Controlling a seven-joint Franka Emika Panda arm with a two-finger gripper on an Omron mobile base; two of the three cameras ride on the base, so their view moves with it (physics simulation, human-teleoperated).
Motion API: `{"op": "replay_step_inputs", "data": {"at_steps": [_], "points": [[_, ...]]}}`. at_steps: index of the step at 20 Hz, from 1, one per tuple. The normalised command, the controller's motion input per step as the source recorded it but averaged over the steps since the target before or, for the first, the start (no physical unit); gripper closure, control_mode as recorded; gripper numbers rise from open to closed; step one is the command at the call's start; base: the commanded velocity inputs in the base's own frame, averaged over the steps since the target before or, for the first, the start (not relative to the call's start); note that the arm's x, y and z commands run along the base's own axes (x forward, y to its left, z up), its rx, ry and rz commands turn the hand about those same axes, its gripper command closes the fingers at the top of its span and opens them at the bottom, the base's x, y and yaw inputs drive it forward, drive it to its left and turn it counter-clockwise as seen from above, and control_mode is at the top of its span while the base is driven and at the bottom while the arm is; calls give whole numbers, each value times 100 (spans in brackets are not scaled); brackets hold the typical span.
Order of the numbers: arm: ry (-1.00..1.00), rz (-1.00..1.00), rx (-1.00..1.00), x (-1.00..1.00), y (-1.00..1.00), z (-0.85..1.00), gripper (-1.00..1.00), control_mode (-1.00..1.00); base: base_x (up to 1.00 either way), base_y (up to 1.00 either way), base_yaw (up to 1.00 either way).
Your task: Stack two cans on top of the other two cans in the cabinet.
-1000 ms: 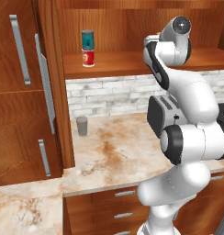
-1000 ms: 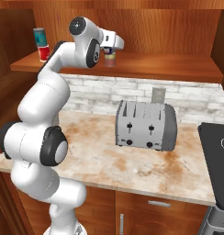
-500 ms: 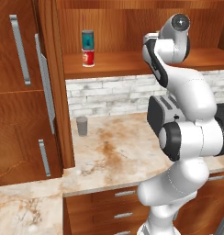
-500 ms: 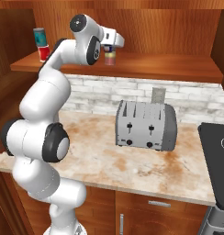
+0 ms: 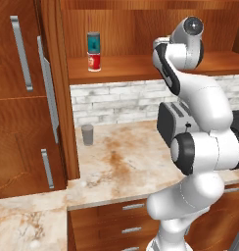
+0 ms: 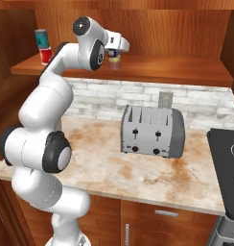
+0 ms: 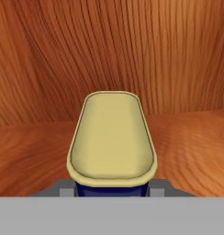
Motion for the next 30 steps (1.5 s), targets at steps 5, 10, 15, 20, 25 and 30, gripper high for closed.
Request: {"op": "replay_step_inputs", "data": {"at_steps": [5,10,15,20,25,30], "points": [[0,0,0,0,0,-20,100,-100,0,0,0],[0,0,0,2,0,-11,-100,-100,0,0,0],[0,0,0,0,0,-4,-100,-100,0,0,0],[0,0,0,-2,0,0,-100,-100,0,0,0],[0,-2,0,-47,1,-9,-100,-100,0,0,0],[-2,-5,0,-76,19,-23,-100,-100,0,0,0]]}}
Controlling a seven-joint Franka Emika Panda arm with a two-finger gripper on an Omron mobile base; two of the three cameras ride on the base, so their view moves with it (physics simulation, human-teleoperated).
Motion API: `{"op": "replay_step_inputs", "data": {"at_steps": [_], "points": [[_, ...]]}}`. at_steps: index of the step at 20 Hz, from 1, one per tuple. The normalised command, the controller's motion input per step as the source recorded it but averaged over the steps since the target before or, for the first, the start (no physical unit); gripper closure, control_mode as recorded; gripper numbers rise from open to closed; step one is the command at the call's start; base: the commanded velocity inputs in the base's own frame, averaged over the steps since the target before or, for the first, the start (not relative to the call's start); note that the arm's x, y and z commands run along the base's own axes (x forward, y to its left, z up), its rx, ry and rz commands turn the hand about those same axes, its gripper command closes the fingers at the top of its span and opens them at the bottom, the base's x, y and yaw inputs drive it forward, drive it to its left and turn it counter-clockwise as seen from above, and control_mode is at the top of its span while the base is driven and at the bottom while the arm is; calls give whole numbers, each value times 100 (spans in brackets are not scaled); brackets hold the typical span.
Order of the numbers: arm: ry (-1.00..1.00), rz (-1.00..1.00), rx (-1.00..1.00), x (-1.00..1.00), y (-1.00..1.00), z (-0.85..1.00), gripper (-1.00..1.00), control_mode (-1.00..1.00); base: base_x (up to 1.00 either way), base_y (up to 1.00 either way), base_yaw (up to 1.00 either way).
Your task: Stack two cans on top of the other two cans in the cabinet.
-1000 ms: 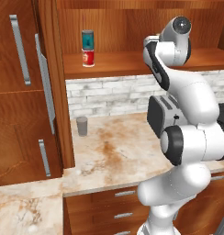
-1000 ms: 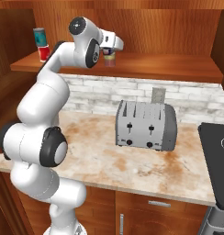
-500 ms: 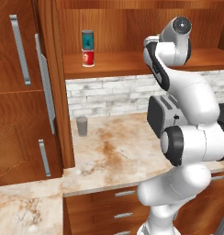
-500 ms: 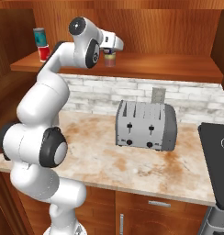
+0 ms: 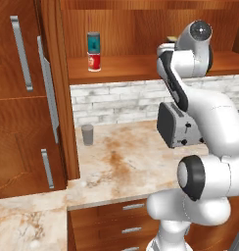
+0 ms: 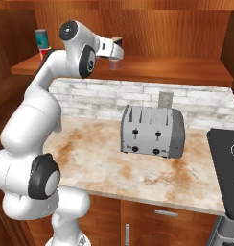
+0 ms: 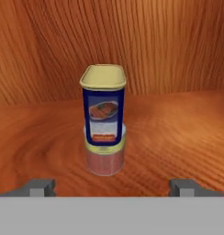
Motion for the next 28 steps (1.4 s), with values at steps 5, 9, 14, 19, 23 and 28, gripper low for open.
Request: {"op": "replay_step_inputs", "data": {"at_steps": [5,9,14,19,23,28], "points": [[-4,-1,0,-83,31,-26,-100,-100,0,0,0],[-1,0,0,-86,39,-29,-100,-100,0,0,0],[0,0,0,-84,39,-31,-100,-100,0,0,0],[0,0,0,-76,32,-32,-100,-100,0,0,0],[0,0,0,-54,27,-44,-100,-100,0,0,0],[9,1,4,-35,23,-42,-100,-100,0,0,0]]}}
